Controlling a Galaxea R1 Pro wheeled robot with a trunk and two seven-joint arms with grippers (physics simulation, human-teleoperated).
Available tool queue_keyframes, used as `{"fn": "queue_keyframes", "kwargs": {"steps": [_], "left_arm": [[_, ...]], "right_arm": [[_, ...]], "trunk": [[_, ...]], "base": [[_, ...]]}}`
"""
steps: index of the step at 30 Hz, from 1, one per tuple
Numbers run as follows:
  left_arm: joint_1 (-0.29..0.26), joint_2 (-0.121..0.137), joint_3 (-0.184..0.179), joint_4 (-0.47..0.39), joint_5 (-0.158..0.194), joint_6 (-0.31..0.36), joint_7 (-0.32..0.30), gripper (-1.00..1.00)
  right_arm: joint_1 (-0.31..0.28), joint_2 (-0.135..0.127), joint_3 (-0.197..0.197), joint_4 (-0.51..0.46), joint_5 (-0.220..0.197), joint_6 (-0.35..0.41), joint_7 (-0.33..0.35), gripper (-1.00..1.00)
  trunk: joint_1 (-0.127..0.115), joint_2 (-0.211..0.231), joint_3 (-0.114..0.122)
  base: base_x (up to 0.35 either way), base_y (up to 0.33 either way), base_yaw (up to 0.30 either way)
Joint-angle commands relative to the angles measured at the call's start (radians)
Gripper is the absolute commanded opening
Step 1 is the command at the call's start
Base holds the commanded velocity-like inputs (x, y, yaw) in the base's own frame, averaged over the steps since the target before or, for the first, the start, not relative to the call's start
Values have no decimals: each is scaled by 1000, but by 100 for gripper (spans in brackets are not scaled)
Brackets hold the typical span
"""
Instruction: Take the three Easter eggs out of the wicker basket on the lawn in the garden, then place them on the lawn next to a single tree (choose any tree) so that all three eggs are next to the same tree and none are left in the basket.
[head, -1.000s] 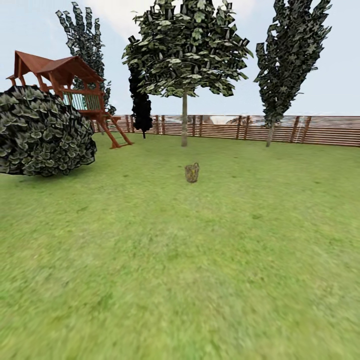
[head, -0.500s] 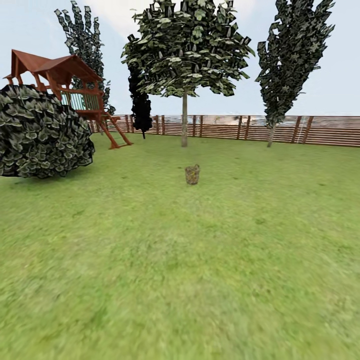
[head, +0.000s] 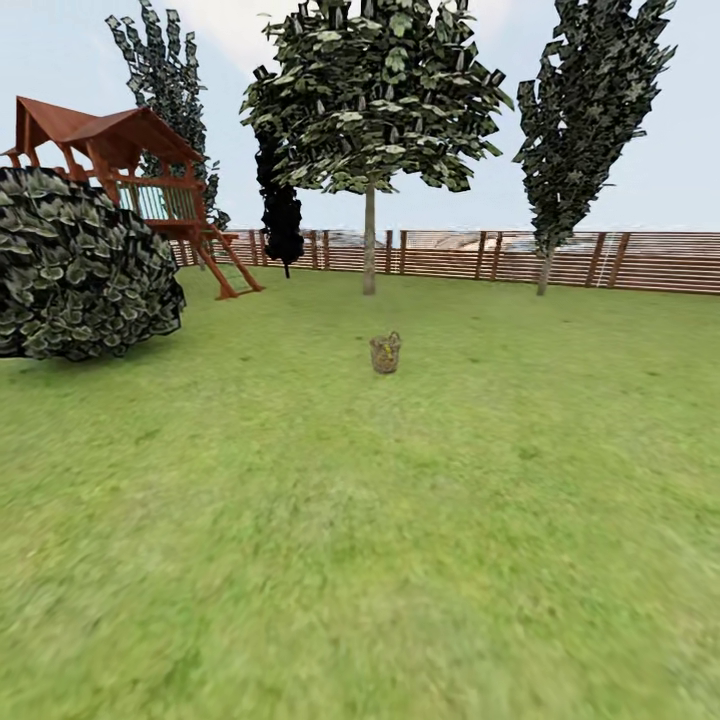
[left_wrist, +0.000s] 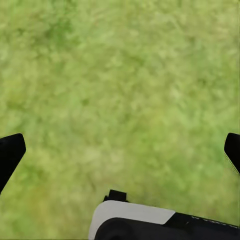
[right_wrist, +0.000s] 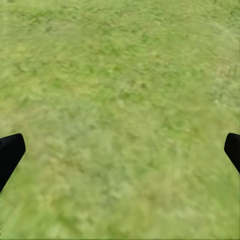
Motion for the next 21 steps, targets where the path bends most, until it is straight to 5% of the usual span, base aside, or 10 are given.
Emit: {"fn": "queue_keyframes", "kwargs": {"steps": [1,21], "left_arm": [[-1,0,3,1,-1,-3,1,100],[-1,0,2,1,-1,-3,1,100]], "right_arm": [[-1,0,-7,1,4,-3,1,100],[-1,0,-7,2,4,5,2,100]], "trunk": [[1,-1,-1],[1,-1,-1]], "base": [[333,0,0],[333,0,0]]}}
